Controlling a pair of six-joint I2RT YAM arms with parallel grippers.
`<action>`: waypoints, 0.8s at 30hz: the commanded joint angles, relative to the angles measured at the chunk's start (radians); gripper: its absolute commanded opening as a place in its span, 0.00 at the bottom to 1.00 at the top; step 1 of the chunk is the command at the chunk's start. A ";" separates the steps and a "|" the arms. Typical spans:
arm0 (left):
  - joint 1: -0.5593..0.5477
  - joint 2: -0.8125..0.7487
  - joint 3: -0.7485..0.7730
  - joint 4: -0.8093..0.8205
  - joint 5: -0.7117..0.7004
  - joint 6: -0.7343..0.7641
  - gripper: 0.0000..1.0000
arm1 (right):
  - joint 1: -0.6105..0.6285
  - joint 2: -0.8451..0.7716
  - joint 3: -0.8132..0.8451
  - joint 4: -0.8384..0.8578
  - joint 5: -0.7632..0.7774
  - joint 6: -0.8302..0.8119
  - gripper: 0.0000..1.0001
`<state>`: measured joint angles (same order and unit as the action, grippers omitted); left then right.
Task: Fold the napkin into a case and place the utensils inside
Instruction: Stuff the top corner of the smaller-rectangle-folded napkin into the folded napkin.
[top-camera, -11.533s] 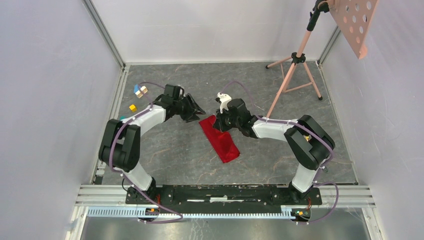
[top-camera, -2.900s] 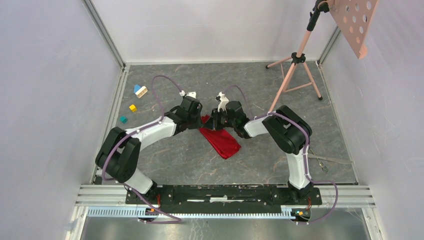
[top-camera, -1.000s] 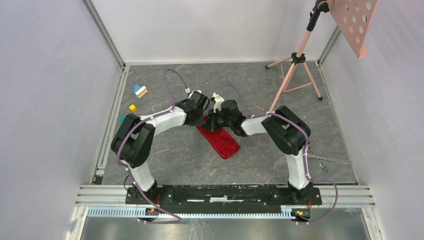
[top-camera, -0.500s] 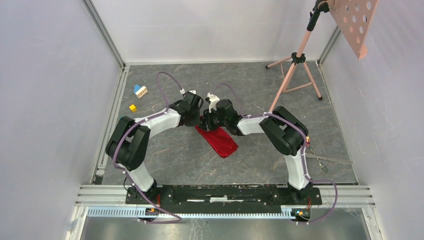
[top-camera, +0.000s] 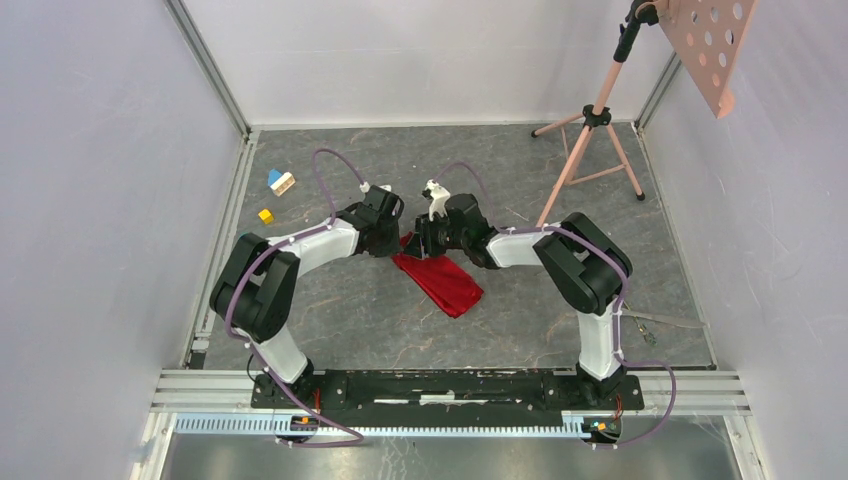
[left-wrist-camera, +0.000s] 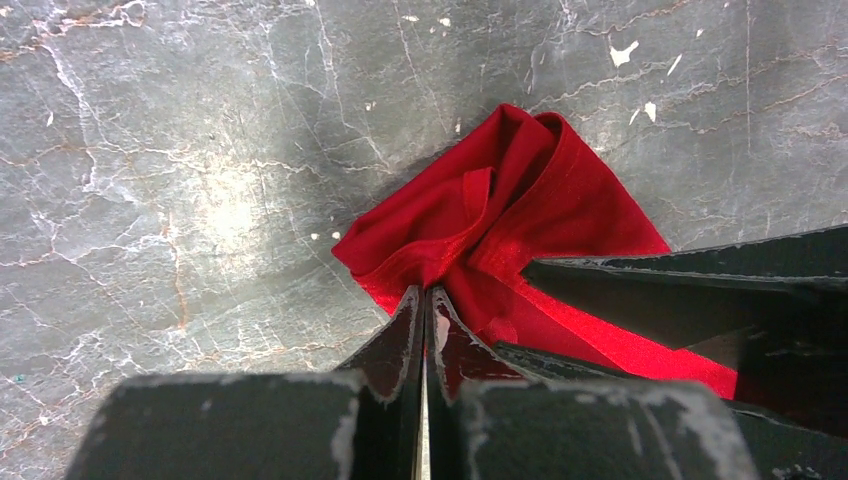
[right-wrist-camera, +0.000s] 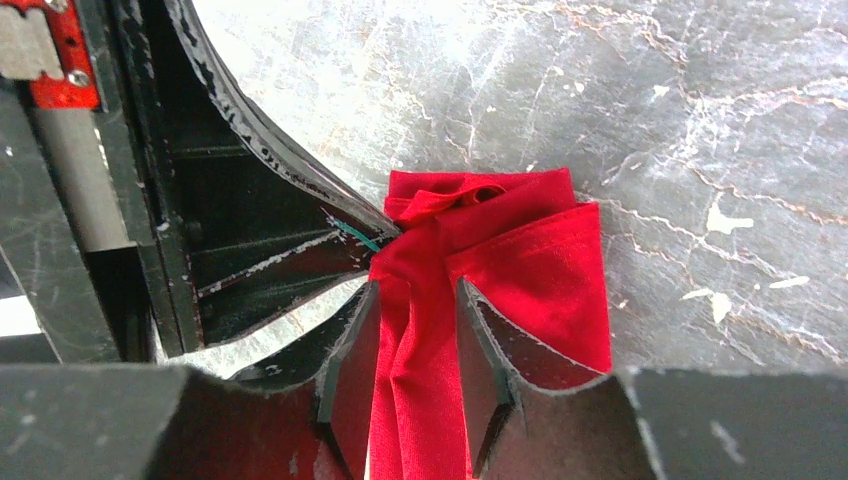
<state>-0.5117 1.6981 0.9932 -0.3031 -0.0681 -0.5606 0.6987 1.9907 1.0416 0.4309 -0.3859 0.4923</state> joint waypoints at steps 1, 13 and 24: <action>0.005 -0.044 0.000 0.025 0.023 -0.021 0.02 | 0.005 0.023 0.061 0.036 -0.026 0.005 0.38; 0.004 -0.057 0.018 0.040 0.100 -0.052 0.02 | 0.056 0.192 0.130 0.035 0.016 0.025 0.19; 0.030 -0.072 -0.018 0.020 0.071 -0.034 0.02 | 0.007 -0.004 0.034 -0.016 -0.085 0.008 0.42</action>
<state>-0.4862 1.6524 0.9840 -0.3340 -0.0338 -0.5636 0.7124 2.0872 1.1210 0.4564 -0.3962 0.5129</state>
